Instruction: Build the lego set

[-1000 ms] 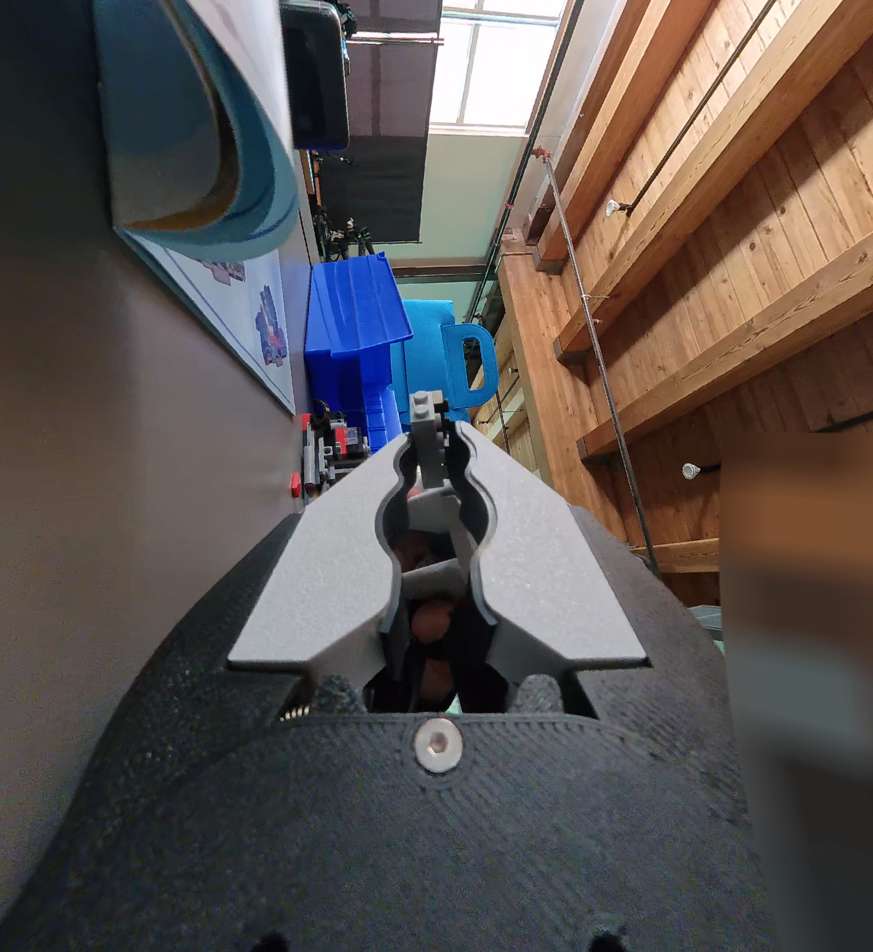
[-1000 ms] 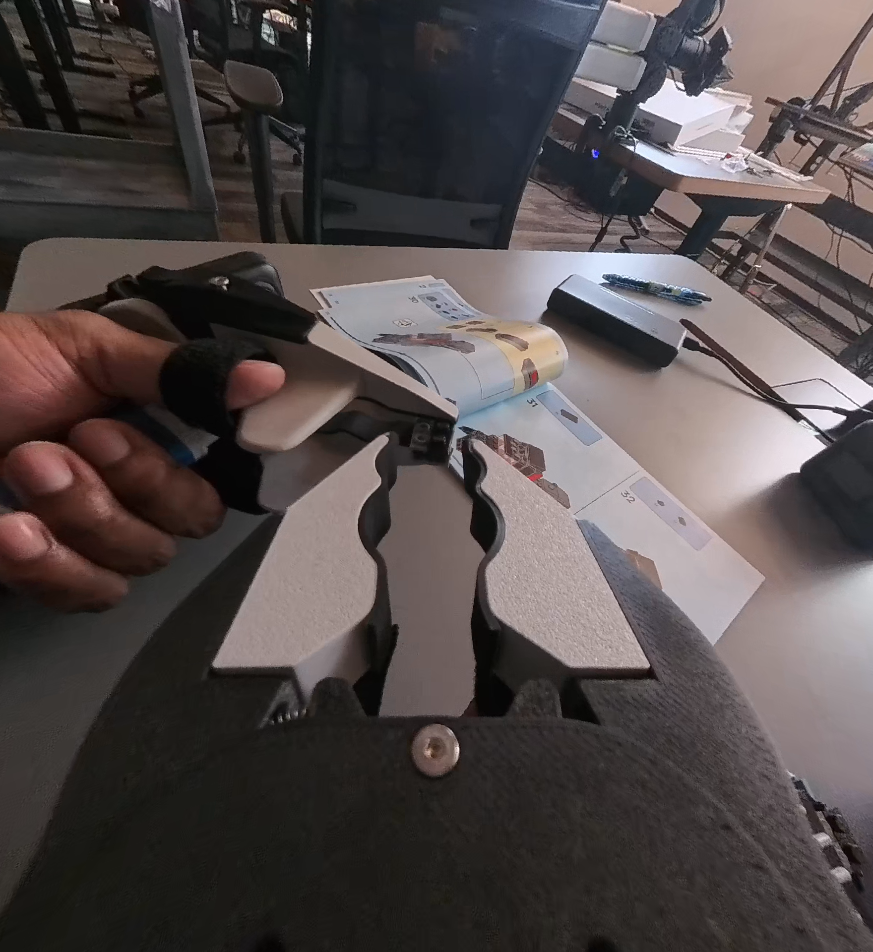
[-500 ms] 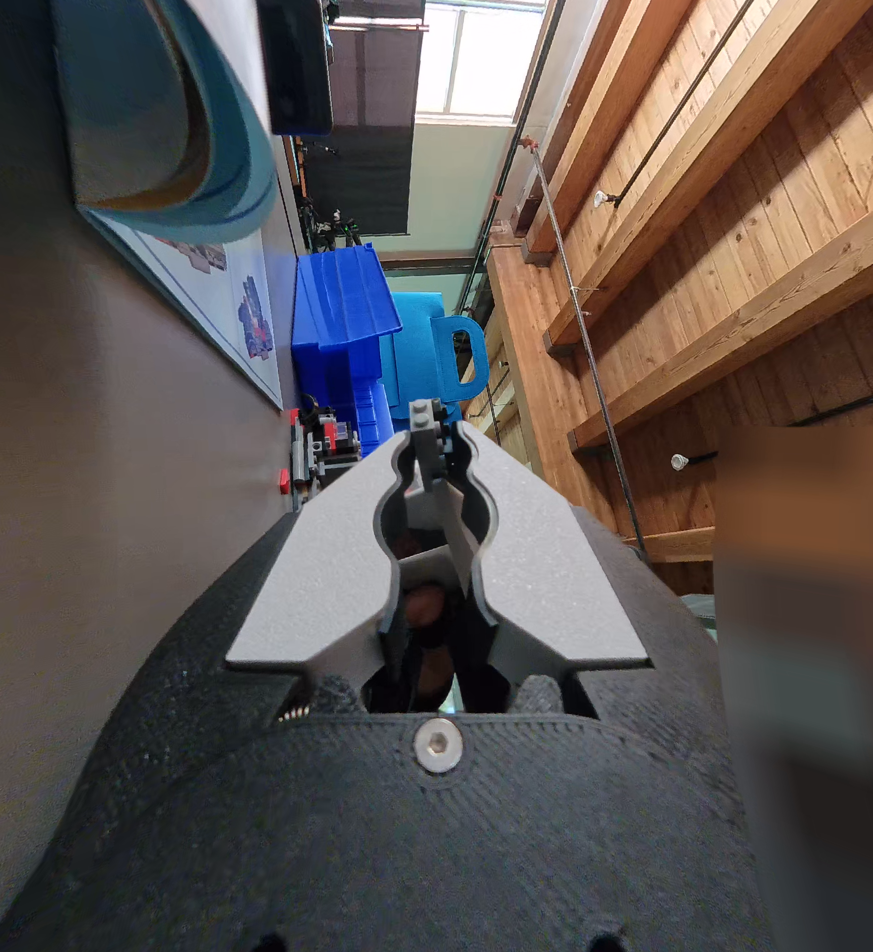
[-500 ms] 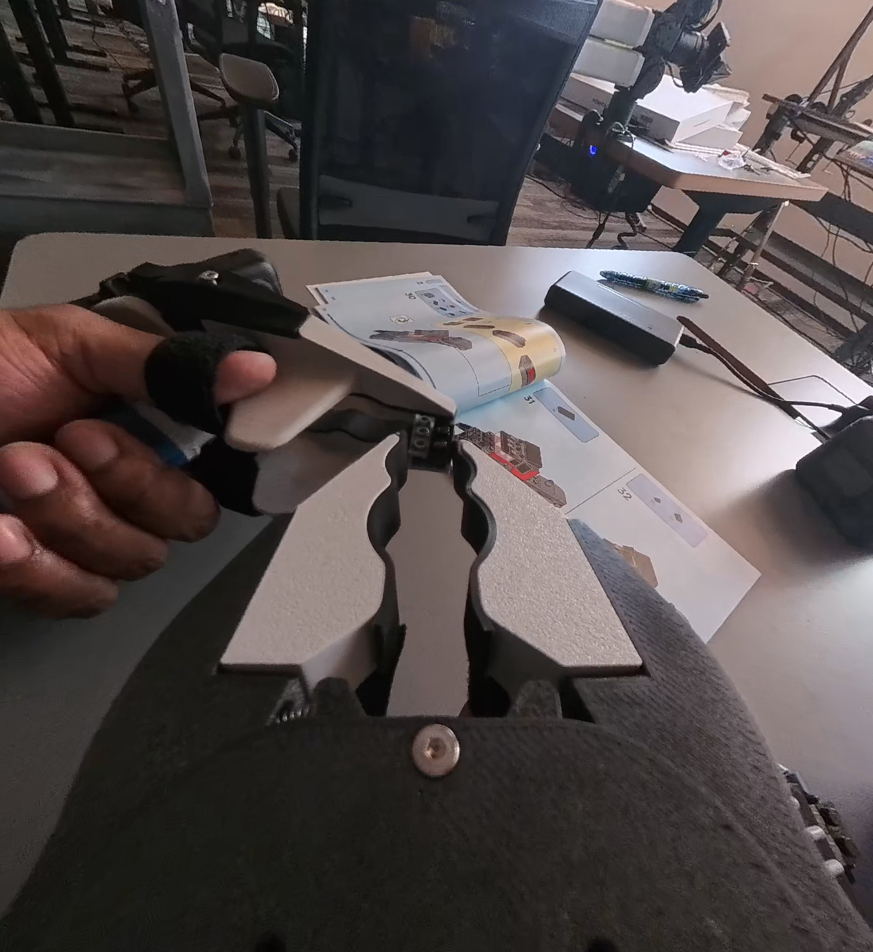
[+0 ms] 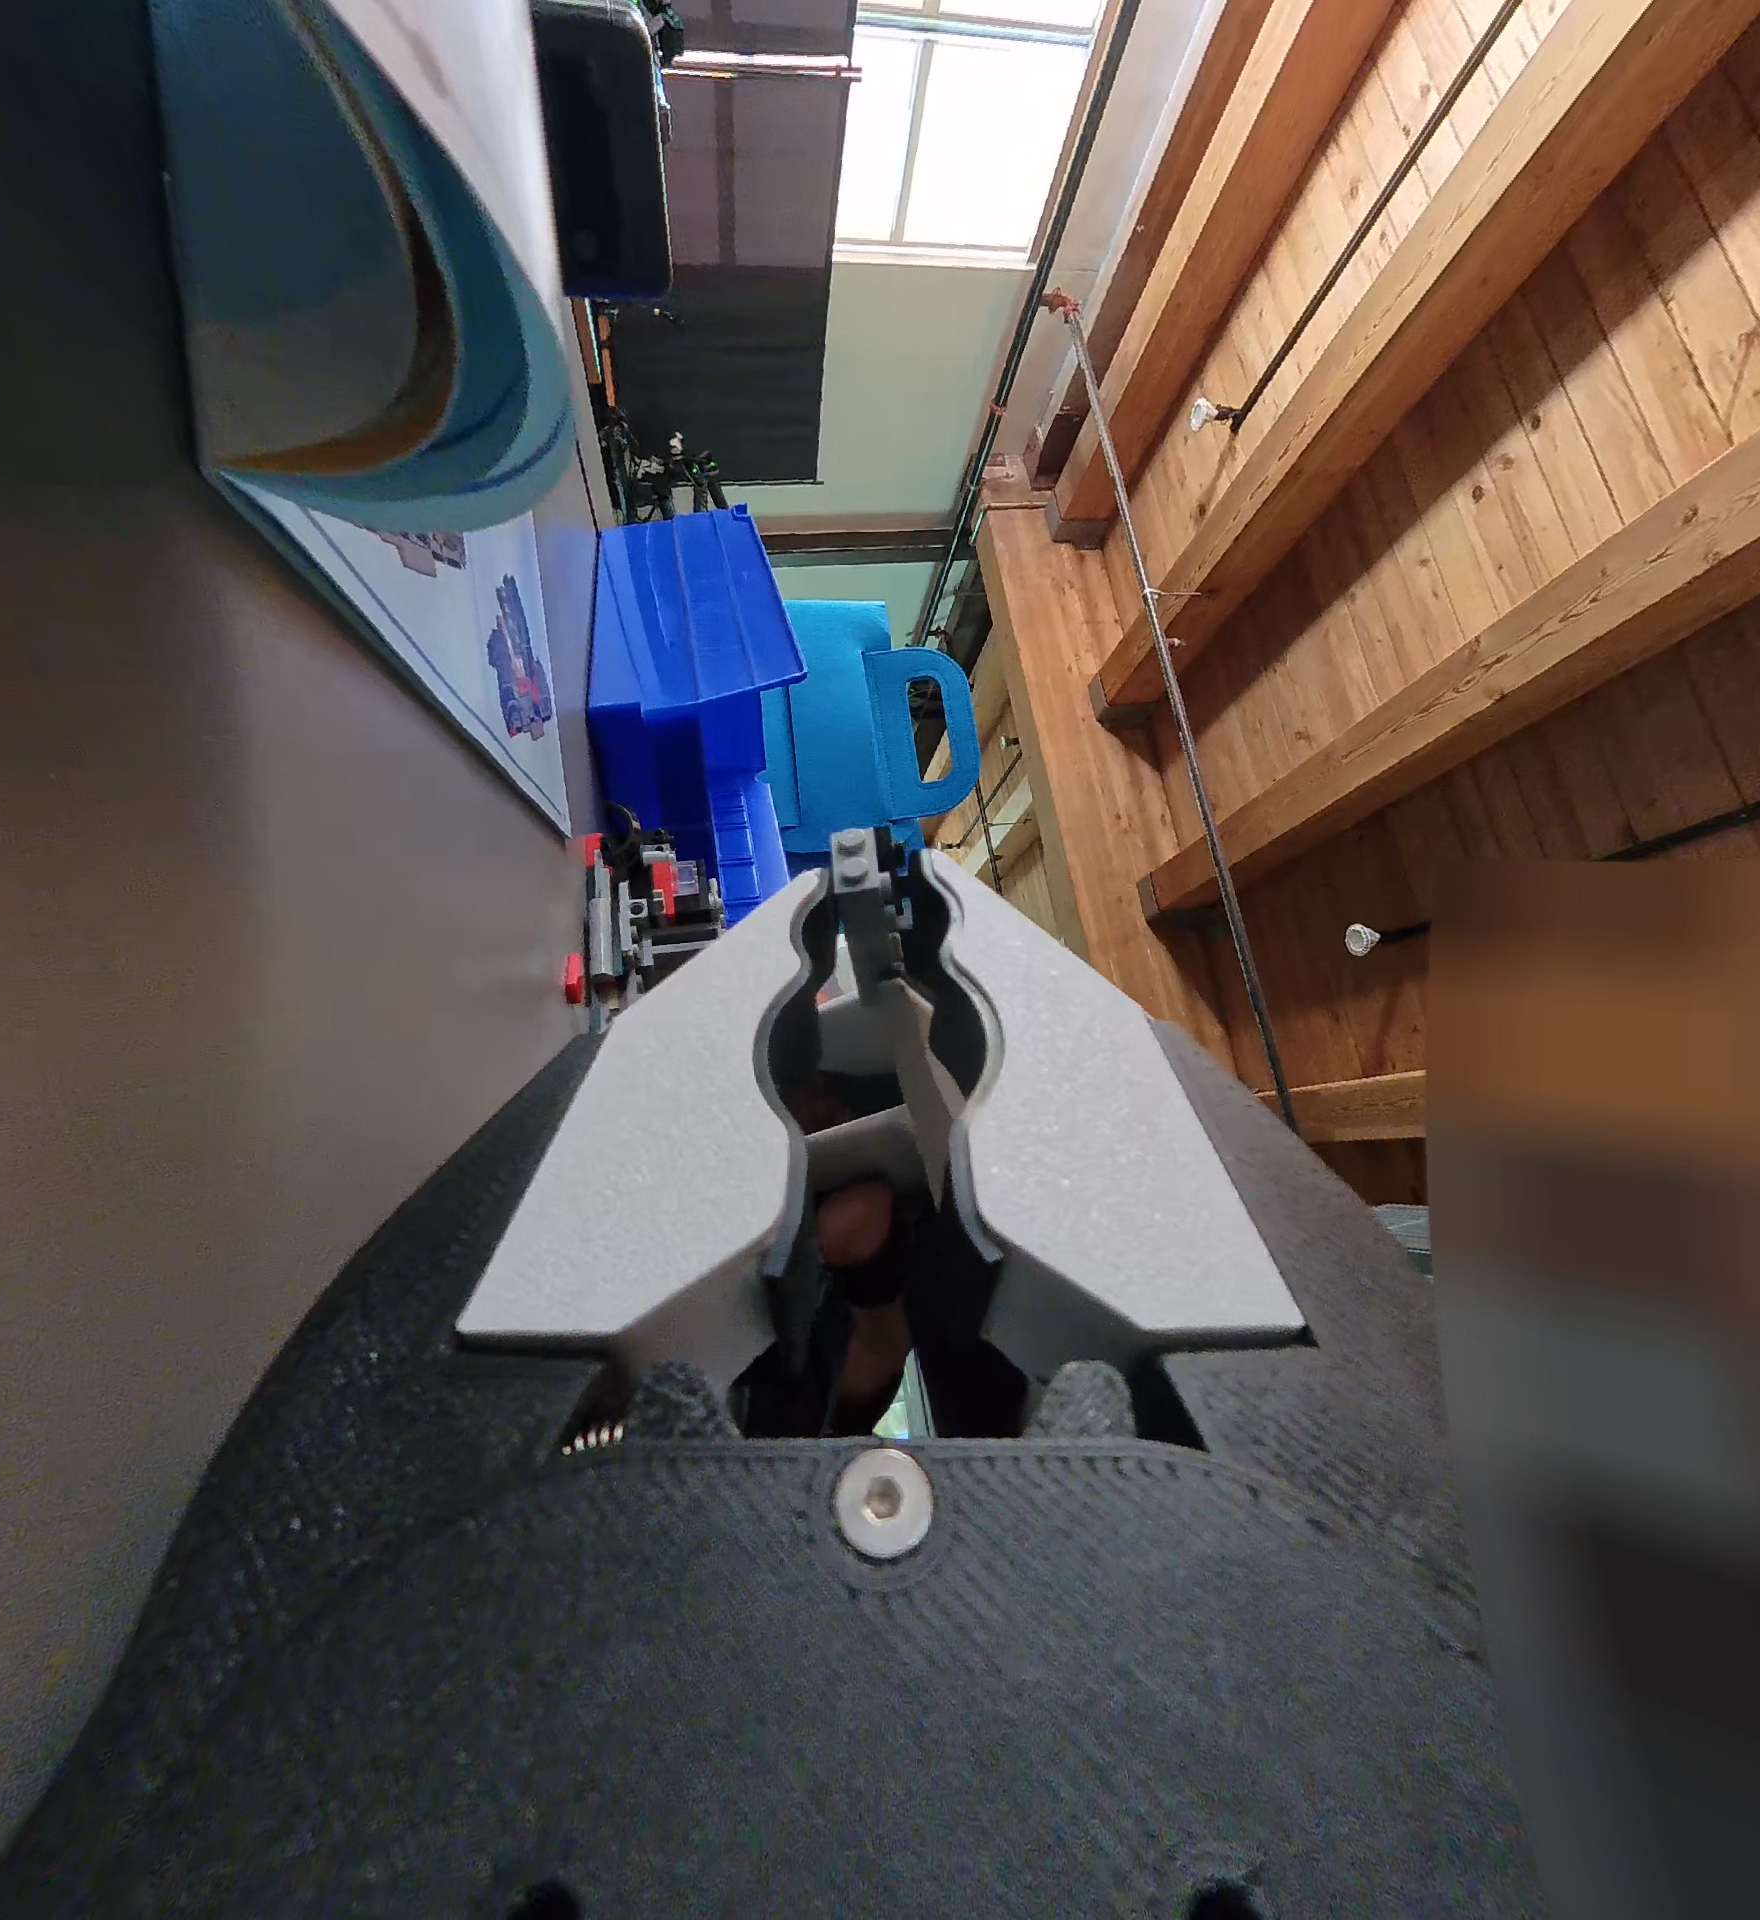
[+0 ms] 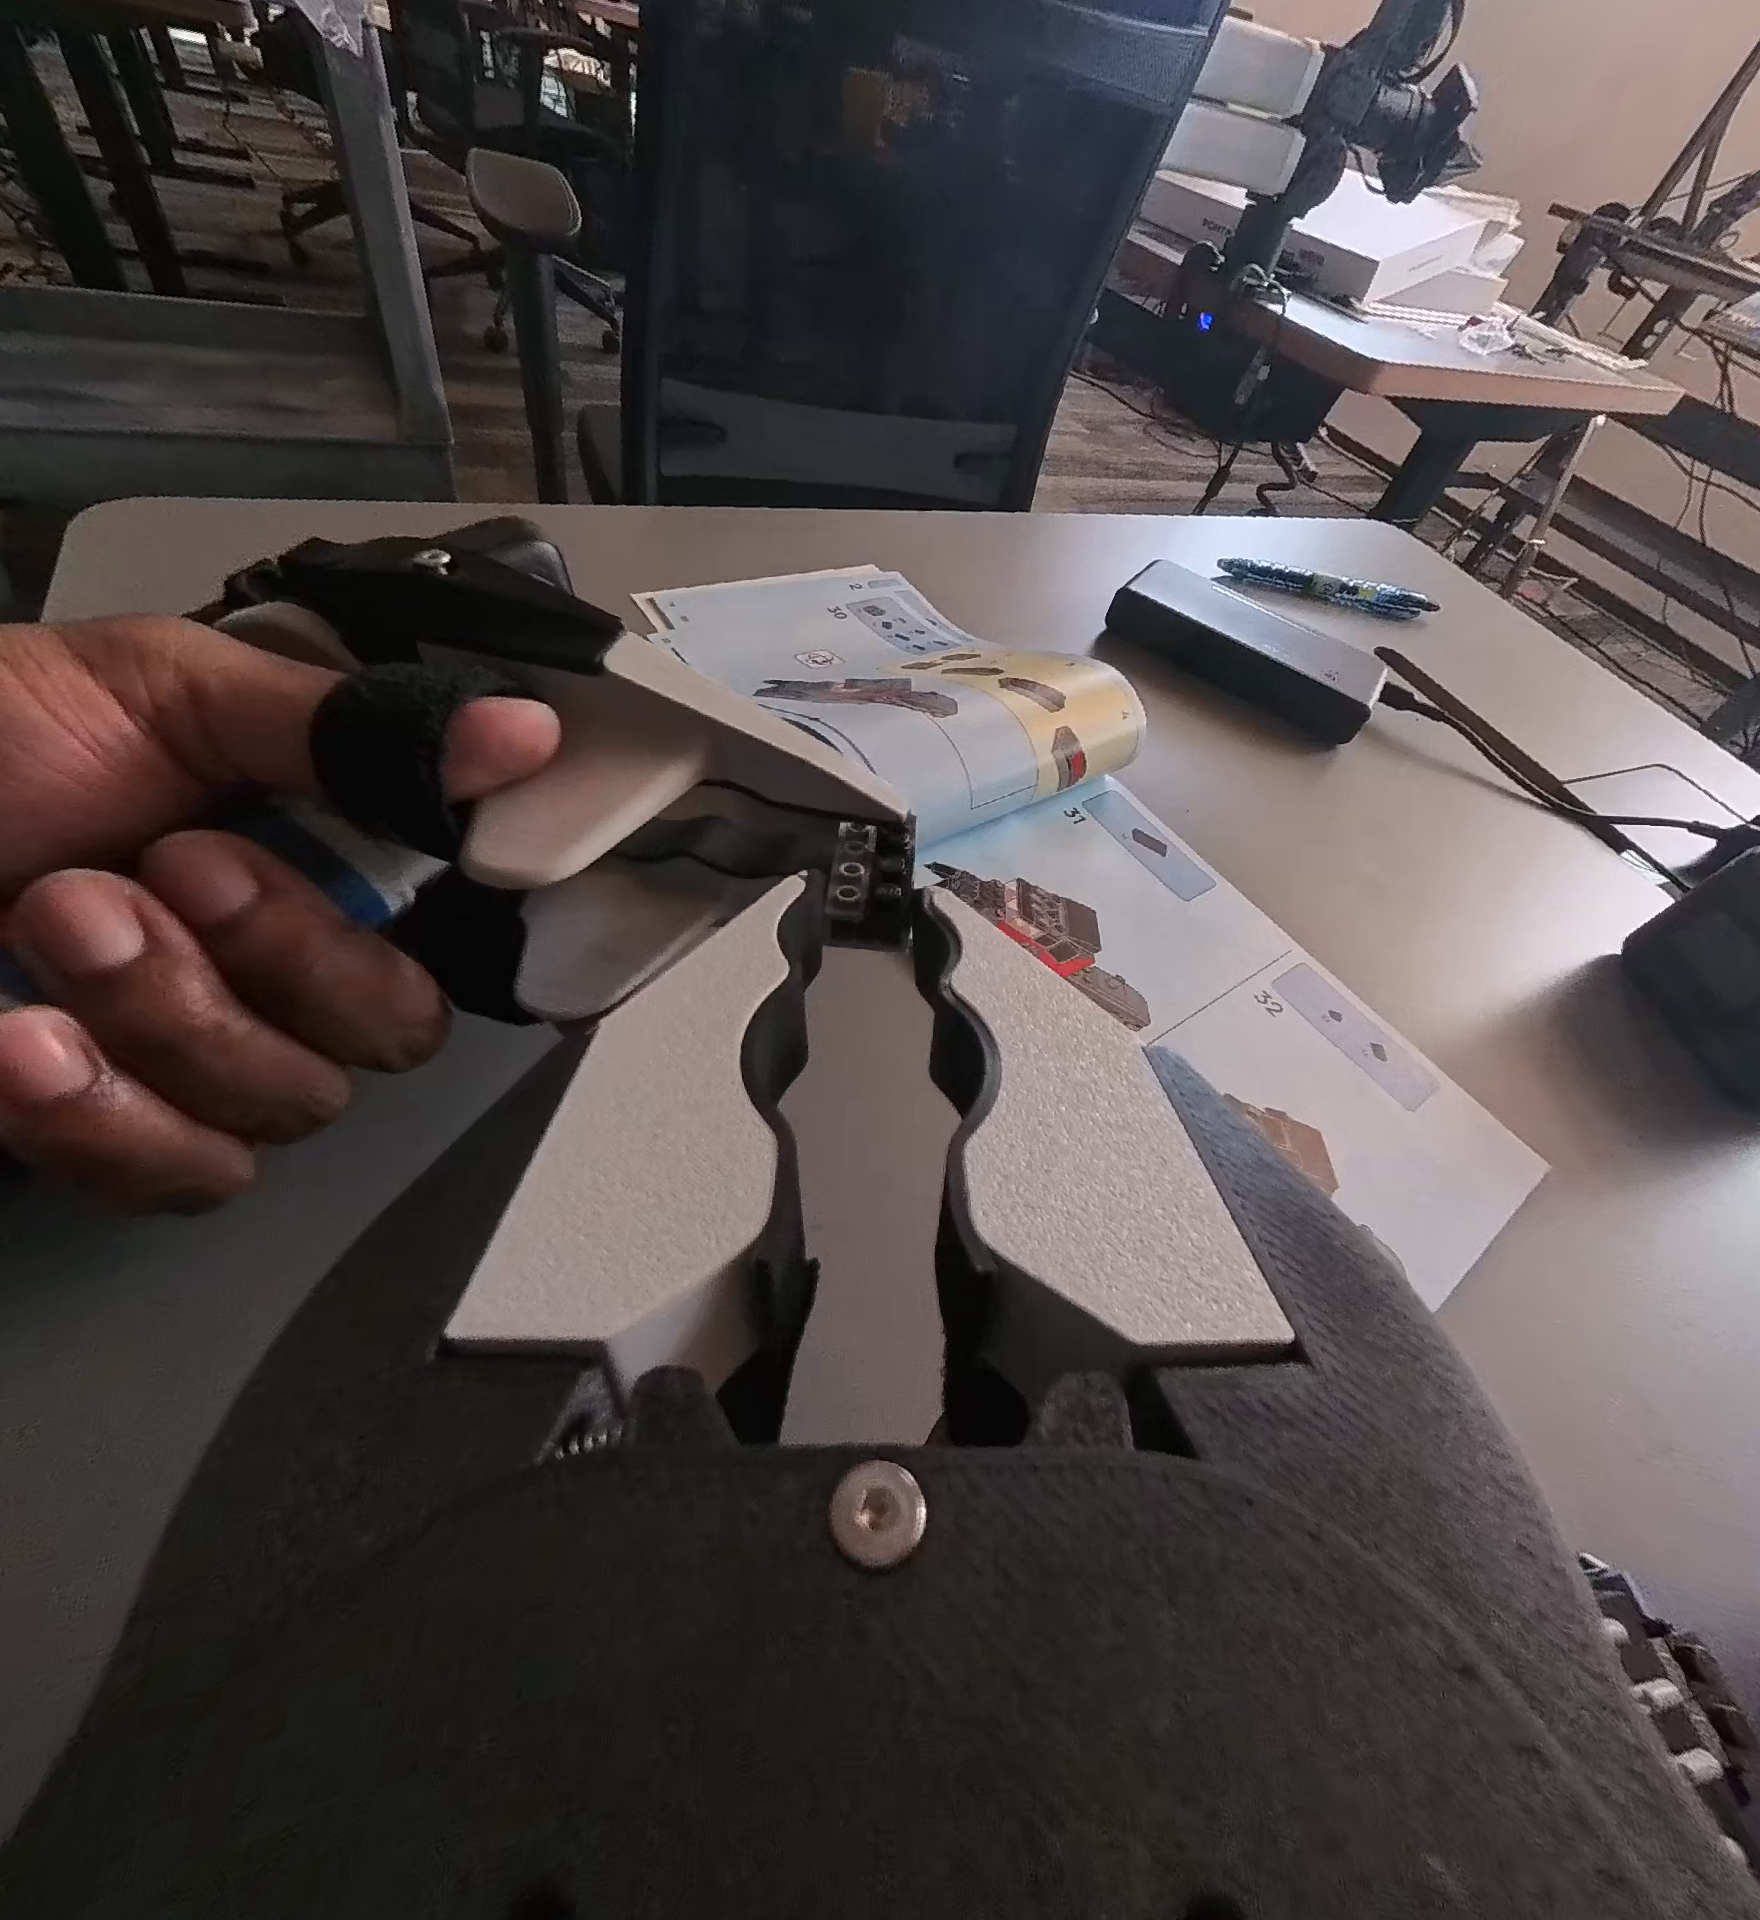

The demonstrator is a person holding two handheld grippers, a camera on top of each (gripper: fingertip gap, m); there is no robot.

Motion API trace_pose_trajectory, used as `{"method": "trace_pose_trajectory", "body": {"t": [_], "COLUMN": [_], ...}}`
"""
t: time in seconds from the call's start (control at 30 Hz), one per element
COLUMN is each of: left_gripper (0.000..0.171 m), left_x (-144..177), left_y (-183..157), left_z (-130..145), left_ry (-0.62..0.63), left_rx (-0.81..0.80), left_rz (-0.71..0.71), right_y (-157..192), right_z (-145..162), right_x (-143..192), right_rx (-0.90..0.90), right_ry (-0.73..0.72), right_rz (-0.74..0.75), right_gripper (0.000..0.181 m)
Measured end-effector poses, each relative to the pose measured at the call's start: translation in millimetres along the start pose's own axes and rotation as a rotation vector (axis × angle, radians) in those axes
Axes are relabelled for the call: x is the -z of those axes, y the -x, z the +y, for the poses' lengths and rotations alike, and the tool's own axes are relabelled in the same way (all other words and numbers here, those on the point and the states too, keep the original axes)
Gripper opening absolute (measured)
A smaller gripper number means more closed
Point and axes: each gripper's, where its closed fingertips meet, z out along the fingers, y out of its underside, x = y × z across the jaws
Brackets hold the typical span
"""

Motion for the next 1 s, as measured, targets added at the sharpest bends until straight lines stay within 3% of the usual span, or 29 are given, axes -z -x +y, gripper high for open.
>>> {"method": "trace_pose_trajectory", "body": {"t": [0.5,1.0], "left_gripper": [0.014,0.014], "left_x": [3.8,8.6], "left_y": [3.9,0.9], "left_z": [-3.8,-5.6], "left_ry": [-0.031,-0.020], "left_rx": [0.001,-0.010], "left_rz": [-0.029,-0.033], "right_y": [0.7,3.2], "right_z": [-2.1,-2.9], "right_x": [1.3,7.6], "right_rx": [-0.032,-0.045], "right_ry": [-0.004,-0.010], "right_rz": [-0.023,-0.097], "right_gripper": [0.026,0.012]}}
